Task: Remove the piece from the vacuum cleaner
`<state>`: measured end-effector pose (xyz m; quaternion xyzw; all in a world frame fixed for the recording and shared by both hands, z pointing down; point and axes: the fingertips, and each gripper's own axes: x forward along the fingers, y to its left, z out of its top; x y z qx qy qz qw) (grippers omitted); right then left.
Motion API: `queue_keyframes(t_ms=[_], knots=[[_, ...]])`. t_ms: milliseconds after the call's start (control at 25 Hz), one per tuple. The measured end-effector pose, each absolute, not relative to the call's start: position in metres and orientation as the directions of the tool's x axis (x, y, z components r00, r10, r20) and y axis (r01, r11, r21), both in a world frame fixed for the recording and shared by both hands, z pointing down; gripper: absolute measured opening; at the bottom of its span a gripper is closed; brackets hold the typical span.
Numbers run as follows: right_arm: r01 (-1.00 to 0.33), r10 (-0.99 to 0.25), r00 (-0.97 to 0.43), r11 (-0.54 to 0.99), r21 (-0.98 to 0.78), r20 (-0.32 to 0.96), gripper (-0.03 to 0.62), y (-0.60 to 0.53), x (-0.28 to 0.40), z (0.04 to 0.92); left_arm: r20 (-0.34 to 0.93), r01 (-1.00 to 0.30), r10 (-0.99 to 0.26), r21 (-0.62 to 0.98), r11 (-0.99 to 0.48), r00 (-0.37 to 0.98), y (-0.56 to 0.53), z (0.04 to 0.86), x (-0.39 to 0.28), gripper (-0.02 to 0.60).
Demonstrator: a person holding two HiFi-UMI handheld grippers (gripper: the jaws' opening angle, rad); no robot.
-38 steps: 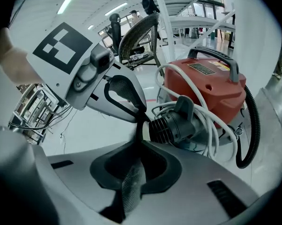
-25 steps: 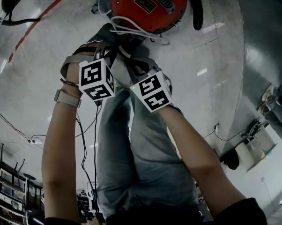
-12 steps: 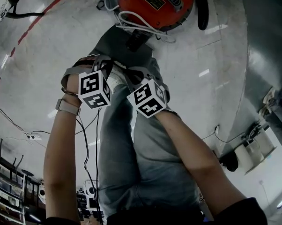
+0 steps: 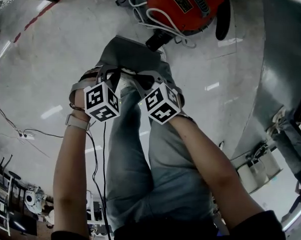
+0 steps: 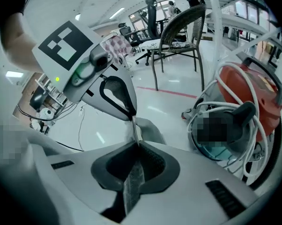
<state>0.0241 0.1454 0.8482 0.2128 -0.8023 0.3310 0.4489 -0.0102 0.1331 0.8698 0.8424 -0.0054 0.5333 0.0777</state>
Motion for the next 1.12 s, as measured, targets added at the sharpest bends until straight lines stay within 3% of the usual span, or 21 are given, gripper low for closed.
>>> queue_keyframes(t_ms=[480, 1120], knots=[[-0.467, 0.062, -0.526, 0.812, -0.349, 0.848, 0.043, 0.147, -0.002, 0.771, 0.891, -0.351, -0.034, 0.143, -0.926, 0.452, 0.143, 0.792, -0.039, 0.054], [-0.310, 0.137, -0.539, 0.885, -0.347, 0.831, 0.043, 0.139, -0.047, 0.599, 0.872, -0.477, -0.129, 0.131, -0.869, 0.473, 0.142, 0.620, -0.085, 0.054]])
